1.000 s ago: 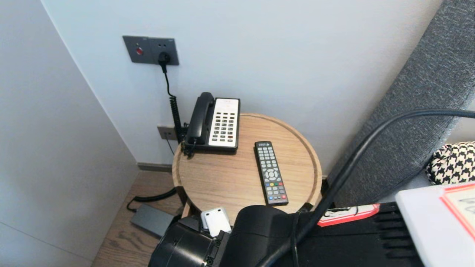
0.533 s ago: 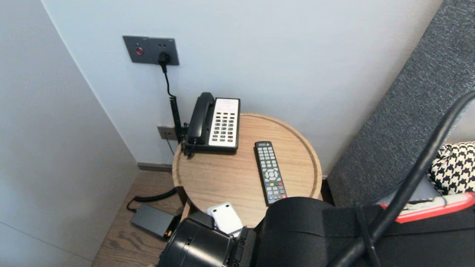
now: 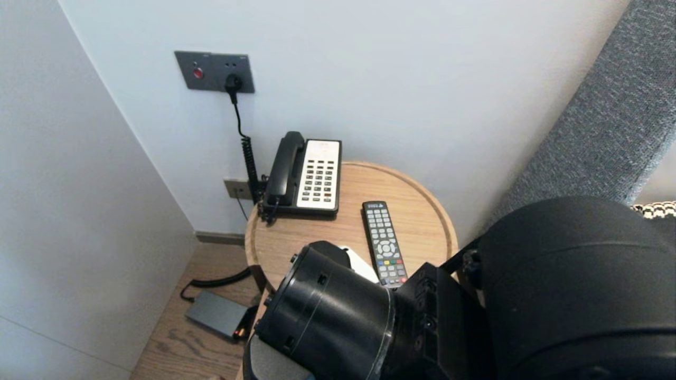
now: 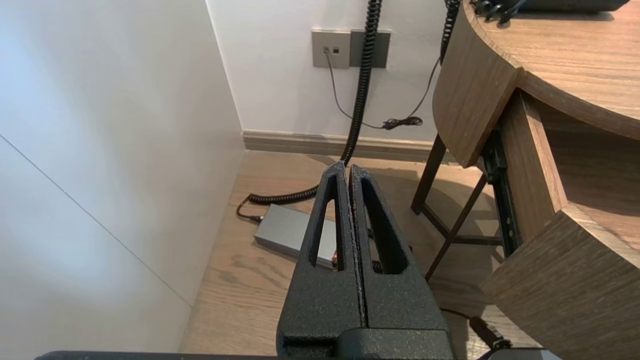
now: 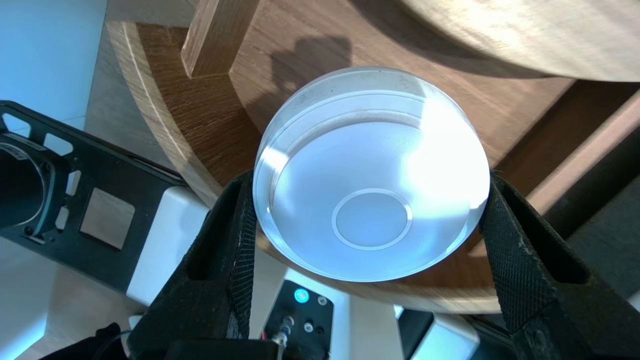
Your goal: Take the remote control out of the drawer one by one and place them on the table
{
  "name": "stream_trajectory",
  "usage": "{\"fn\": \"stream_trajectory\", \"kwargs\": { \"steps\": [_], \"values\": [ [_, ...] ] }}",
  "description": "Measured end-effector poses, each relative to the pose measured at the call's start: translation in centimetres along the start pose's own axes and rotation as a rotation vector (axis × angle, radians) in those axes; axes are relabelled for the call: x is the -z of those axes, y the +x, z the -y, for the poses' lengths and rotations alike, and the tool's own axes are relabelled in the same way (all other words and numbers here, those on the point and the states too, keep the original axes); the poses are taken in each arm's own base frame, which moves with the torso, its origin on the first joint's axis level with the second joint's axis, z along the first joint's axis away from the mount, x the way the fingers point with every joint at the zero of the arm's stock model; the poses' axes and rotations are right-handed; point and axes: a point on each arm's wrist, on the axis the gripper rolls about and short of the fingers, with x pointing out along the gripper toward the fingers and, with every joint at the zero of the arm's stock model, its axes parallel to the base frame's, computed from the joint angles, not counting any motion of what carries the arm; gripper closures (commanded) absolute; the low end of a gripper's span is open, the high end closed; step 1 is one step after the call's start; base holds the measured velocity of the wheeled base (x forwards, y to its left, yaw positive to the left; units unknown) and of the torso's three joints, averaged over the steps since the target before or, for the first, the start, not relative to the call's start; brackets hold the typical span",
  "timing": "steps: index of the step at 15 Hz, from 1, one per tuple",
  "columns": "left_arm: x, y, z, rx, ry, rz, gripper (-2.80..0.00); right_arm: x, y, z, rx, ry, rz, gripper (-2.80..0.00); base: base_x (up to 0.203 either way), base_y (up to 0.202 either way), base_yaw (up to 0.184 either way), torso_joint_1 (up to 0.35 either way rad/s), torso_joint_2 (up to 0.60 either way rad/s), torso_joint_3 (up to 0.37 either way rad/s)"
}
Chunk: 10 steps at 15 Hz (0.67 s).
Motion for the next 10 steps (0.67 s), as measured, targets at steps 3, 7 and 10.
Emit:
{"fn": "stream_trajectory", "kwargs": {
  "steps": [3, 7, 10],
  "values": [
    [0.0, 0.0, 0.0, 0.0, 0.0, 0.0, 0.0, -1.8, -2.1, 0.4, -0.028, 0.016, 0.052, 0.0, 0.0, 0.0, 0.0, 0.0, 0.0, 0.0],
    [0.0, 0.0, 0.0, 0.0, -0.001, 0.001, 0.0, -4.4, -3.6, 0.8, -0.037, -0.009, 0.119, 0.0, 0.0, 0.0, 0.0, 0.0, 0.0, 0.0],
    [0.0, 0.0, 0.0, 0.0, 0.0, 0.001, 0.0, -5.1, -2.4, 0.7, 0.008, -0.03, 0.144, 0.0, 0.0, 0.0, 0.0, 0.0, 0.0, 0.0]
  ]
}}
